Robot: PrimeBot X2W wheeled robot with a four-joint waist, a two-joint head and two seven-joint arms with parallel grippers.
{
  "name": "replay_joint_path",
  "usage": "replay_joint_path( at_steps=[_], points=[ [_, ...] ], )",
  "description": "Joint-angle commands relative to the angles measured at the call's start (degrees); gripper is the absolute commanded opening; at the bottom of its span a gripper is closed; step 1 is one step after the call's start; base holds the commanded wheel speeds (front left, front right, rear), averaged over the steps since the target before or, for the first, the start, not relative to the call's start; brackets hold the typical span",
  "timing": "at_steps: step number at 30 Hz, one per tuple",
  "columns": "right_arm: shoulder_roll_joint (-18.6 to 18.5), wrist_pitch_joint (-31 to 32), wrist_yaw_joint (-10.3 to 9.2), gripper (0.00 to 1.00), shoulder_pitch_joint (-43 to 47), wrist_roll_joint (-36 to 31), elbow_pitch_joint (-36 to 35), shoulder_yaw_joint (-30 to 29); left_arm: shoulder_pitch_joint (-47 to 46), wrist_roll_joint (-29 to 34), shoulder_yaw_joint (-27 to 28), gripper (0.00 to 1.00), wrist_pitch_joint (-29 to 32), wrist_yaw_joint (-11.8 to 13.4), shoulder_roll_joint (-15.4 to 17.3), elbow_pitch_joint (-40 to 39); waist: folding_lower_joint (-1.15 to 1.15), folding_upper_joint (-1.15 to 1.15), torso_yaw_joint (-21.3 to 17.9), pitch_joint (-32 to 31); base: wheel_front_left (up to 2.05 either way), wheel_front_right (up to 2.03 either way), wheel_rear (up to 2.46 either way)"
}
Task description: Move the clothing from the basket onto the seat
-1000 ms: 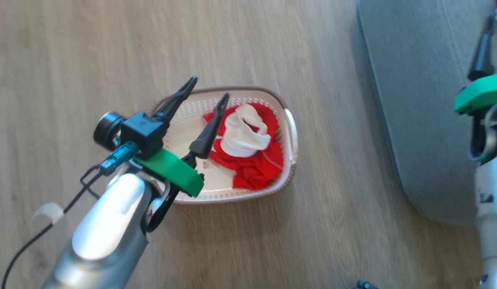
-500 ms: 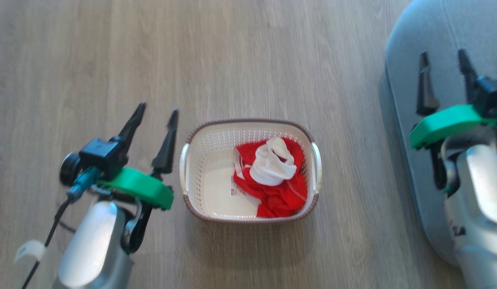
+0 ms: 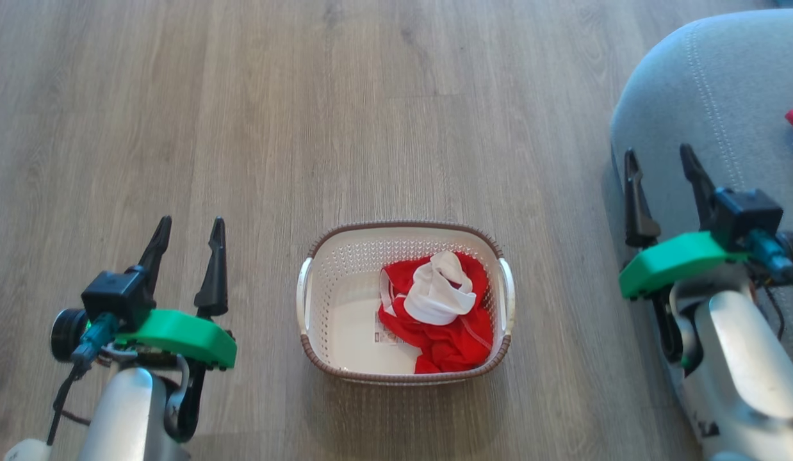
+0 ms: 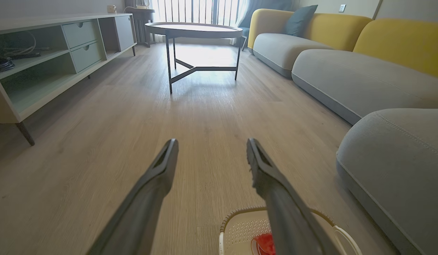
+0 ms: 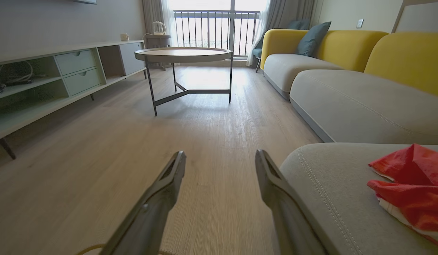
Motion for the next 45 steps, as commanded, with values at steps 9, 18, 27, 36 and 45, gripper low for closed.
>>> replay_joint_path(
  at_steps=[9, 18, 27, 36, 45],
  points=[
    [2.25, -0.69, 0.40, 1.00, 4.36, 0.15, -3.02, 1.15, 1.90, 2.28, 5.31, 1.00, -0.24, -0.32, -0.84, -2.72, 0.01, 0.00, -1.47, -2.02, 0.00, 0.00, 0.00],
    [3.44, -0.69, 0.40, 1.00, 7.18, 0.12, -3.42, 0.93, 4.56, 3.51, 6.58, 1.00, -0.24, -0.34, -1.85, -3.39, 0.01, 0.00, -2.19, -3.57, 0.00, 0.00, 0.00],
    [4.16, -0.69, 0.40, 1.00, 8.26, -0.02, -3.87, 0.23, 6.05, 4.15, 6.32, 1.00, -0.24, -0.35, -2.32, -3.91, 0.01, 0.00, -2.32, -3.72, 0.00, 0.00, 0.00],
    [4.54, -0.69, 0.40, 1.00, 8.23, -0.27, -4.06, 0.09, 6.06, 4.20, 5.60, 1.00, -0.24, -0.35, -2.45, -3.96, 0.01, 0.00, -2.55, -3.34, 0.00, 0.00, 0.00],
    [4.92, -0.69, 0.40, 1.00, 6.96, -0.50, -5.40, 0.05, 5.21, 3.70, 2.91, 1.00, -0.24, -0.36, -2.48, -3.01, 0.01, 0.00, -2.88, -0.43, 0.00, 0.00, 0.00]
  ],
)
